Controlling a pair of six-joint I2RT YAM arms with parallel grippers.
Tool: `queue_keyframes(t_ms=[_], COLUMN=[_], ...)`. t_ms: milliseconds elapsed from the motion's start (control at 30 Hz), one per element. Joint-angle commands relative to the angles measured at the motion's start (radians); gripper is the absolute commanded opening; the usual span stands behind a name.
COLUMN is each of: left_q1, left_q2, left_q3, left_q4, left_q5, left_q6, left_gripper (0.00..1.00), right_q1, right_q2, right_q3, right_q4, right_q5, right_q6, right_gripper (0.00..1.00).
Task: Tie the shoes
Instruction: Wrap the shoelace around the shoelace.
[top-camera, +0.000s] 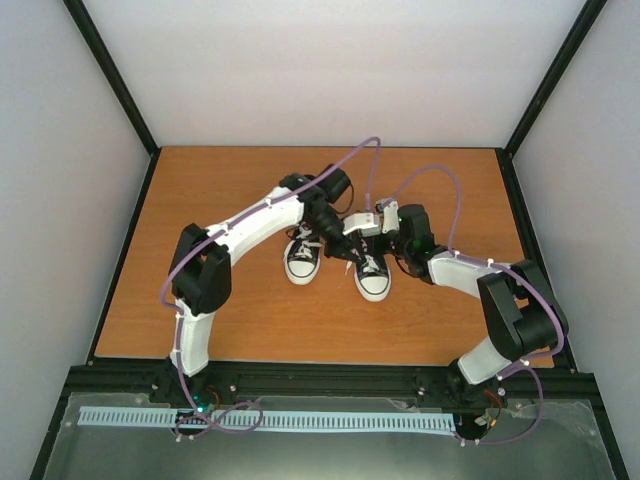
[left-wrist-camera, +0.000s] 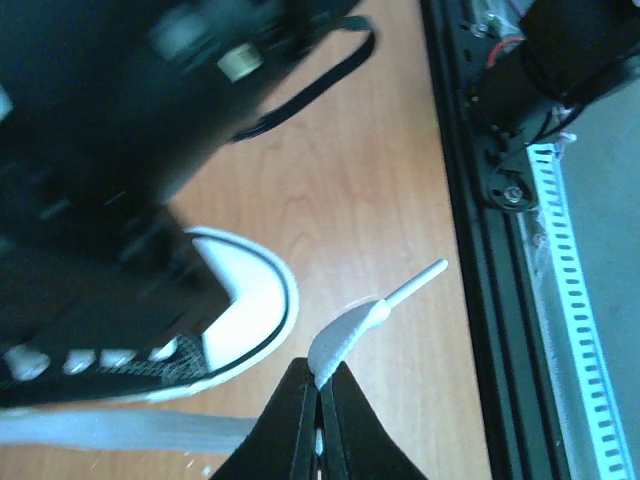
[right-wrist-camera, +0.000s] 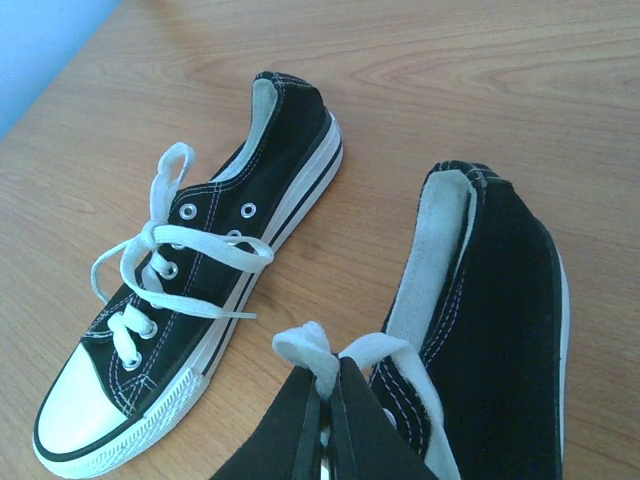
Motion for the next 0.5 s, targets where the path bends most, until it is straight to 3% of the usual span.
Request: queue_keyframes(t_ms=[0, 467], left_q1=[-0.066, -0.2], left_q2=[0.006, 0.107], left_q3=[0.069, 0.151], left_q4=[0.0, 0.027], left_q5=[0.023, -0.03], left_q6=[0.015, 0.02], left_gripper=[0.01, 0.05], right_q1=[0.0, -0.03], right_q2=[0.011, 0.03], right_q3=[0.033, 0.036], right_q4=[0.013, 0.0], right_q5=[-0.029, -0.091], right_q6=[0.011, 0.0], right_gripper=[0.03, 0.03])
